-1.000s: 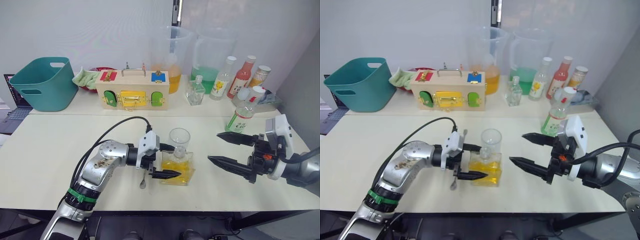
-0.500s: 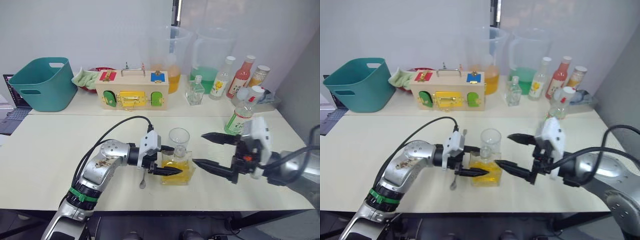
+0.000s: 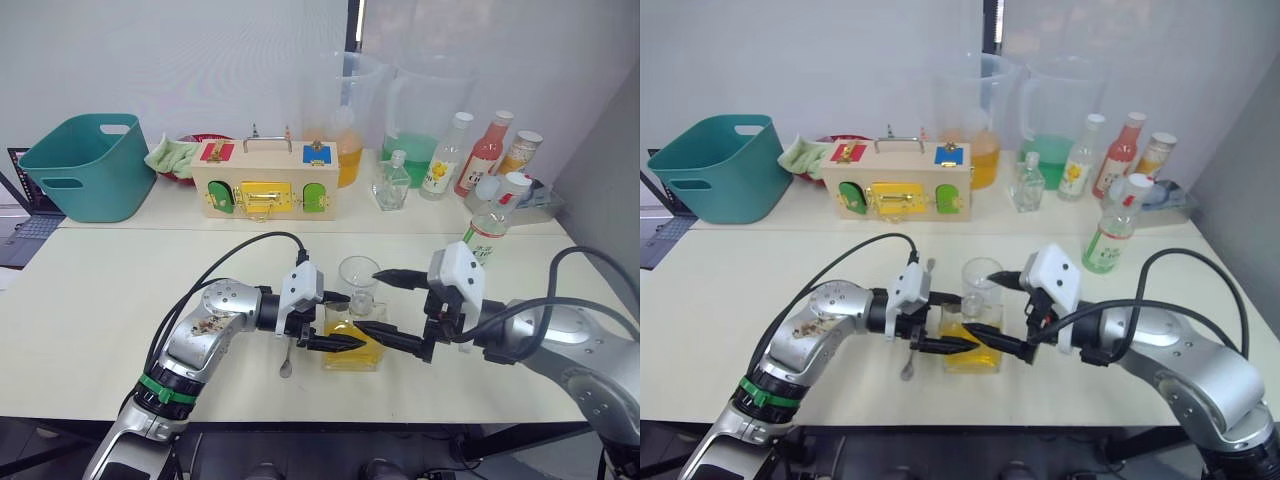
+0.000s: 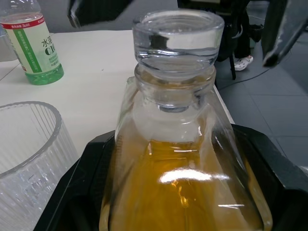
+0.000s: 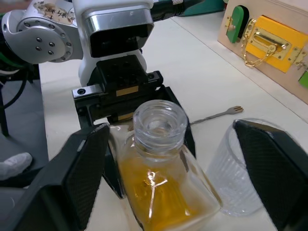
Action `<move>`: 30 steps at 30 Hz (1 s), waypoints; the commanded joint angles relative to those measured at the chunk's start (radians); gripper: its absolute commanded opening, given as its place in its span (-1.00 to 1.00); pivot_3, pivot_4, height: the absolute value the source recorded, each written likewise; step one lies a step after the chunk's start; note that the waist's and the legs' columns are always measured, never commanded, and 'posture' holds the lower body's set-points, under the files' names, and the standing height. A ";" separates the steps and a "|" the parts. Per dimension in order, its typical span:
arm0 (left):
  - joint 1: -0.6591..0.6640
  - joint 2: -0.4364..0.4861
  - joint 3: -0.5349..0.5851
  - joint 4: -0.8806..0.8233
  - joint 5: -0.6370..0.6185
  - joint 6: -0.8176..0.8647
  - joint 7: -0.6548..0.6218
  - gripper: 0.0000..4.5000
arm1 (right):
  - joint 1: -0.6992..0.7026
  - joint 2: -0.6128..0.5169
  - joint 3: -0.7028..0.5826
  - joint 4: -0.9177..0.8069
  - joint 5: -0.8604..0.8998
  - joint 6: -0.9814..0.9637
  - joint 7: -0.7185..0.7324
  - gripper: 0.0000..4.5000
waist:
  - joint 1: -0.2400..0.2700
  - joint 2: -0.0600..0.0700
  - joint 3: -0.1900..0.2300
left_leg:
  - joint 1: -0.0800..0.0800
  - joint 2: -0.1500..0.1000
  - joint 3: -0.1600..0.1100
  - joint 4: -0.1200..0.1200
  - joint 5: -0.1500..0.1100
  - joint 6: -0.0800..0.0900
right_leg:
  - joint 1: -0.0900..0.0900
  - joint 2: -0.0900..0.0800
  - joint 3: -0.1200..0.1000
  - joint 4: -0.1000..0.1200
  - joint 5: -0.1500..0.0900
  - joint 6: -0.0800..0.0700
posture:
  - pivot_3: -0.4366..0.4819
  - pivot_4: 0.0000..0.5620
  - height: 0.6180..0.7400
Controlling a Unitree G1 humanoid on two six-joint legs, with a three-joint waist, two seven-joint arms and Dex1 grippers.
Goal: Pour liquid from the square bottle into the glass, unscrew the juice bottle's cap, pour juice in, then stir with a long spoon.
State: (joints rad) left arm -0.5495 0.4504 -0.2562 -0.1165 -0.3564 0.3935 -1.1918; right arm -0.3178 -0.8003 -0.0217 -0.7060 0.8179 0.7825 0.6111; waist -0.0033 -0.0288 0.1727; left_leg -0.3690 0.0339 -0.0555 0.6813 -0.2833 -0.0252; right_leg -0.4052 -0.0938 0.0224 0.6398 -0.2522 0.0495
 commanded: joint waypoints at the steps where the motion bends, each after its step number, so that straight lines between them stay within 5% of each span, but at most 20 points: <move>1: -0.009 -0.005 -0.010 -0.041 -0.016 -0.005 -0.006 0.24 | 0.003 0.018 -0.009 -0.007 -0.021 -0.036 0.011 0.32 | 0.001 0.000 0.000 | 0.000 0.000 0.000 0.000 0.000 0.000 | 0.000 0.000 0.000 0.000 0.000 0.000 | -0.05 -0.47 1.00; 7: -0.012 -0.009 -0.013 -0.036 -0.013 -0.011 -0.005 0.24 | 0.001 0.051 0.011 0.007 -0.047 -0.045 0.020 -0.54 | 0.000 0.000 0.000 | 0.000 0.000 0.000 0.000 0.000 0.000 | 0.000 0.000 0.000 0.000 0.000 0.000 | -0.05 -0.47 1.00; 25: -0.008 -0.017 -0.021 -0.025 0.004 -0.024 0.003 0.24 | -0.040 0.125 0.009 0.027 -0.040 -0.013 0.030 -0.55 | -0.009 0.000 0.000 | 0.001 0.000 0.000 0.000 0.001 0.001 | 0.000 0.000 0.000 0.001 0.000 0.000 | -0.05 -0.47 1.00; 27: -0.007 -0.014 -0.020 -0.027 0.005 -0.025 0.002 0.24 | -0.047 0.126 0.013 0.026 -0.054 -0.027 0.035 -0.08 | -0.009 0.000 0.000 | 0.001 0.000 0.000 0.000 0.001 0.001 | 0.000 0.000 0.000 0.001 0.000 0.000 | -0.05 -0.47 1.00; 30: -0.005 -0.010 -0.016 -0.028 0.007 -0.025 0.006 0.24 | -0.057 0.126 0.020 0.024 -0.082 -0.050 0.041 0.36 | -0.004 0.000 0.000 | 0.001 0.000 0.000 0.000 0.001 0.001 | 0.000 0.000 0.001 0.001 0.000 0.000 | -0.05 -0.47 1.00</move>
State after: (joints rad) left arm -0.5494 0.4450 -0.2600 -0.1138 -0.3415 0.3771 -1.1842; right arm -0.3649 -0.6751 0.0042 -0.6575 0.7468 0.7649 0.6489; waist -0.0074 -0.0285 0.1726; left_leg -0.3686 0.0338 -0.0556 0.6813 -0.2828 -0.0245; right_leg -0.4052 -0.0934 0.0230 0.6408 -0.2521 0.0495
